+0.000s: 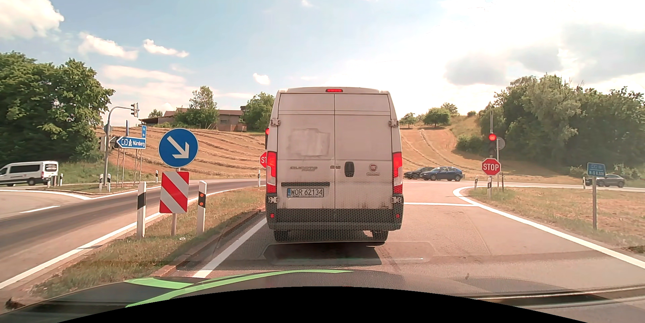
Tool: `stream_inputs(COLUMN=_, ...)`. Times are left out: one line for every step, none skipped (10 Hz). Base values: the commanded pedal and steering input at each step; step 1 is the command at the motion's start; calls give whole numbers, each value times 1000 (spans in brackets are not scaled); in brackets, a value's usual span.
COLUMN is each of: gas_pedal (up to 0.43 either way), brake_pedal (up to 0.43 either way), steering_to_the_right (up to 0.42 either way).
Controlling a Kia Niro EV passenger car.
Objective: Follow the waypoints while adhering to traffic rules and regulations
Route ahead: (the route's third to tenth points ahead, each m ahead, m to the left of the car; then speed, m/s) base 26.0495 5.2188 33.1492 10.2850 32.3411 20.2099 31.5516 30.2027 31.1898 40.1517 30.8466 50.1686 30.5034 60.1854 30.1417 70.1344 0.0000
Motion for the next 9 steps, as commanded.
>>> stream_inputs(gas_pedal=0, brake_pedal=335, steering_to_the_right=-2)
stream_inputs(gas_pedal=0, brake_pedal=335, steering_to_the_right=-2)
stream_inputs(gas_pedal=0, brake_pedal=335, steering_to_the_right=-1)
stream_inputs(gas_pedal=0, brake_pedal=335, steering_to_the_right=-2)
stream_inputs(gas_pedal=0, brake_pedal=335, steering_to_the_right=-2)
stream_inputs(gas_pedal=0, brake_pedal=335, steering_to_the_right=-2)
stream_inputs(gas_pedal=0, brake_pedal=335, steering_to_the_right=-2)
stream_inputs(gas_pedal=0, brake_pedal=335, steering_to_the_right=-2)
stream_inputs(gas_pedal=0, brake_pedal=335, steering_to_the_right=-2)
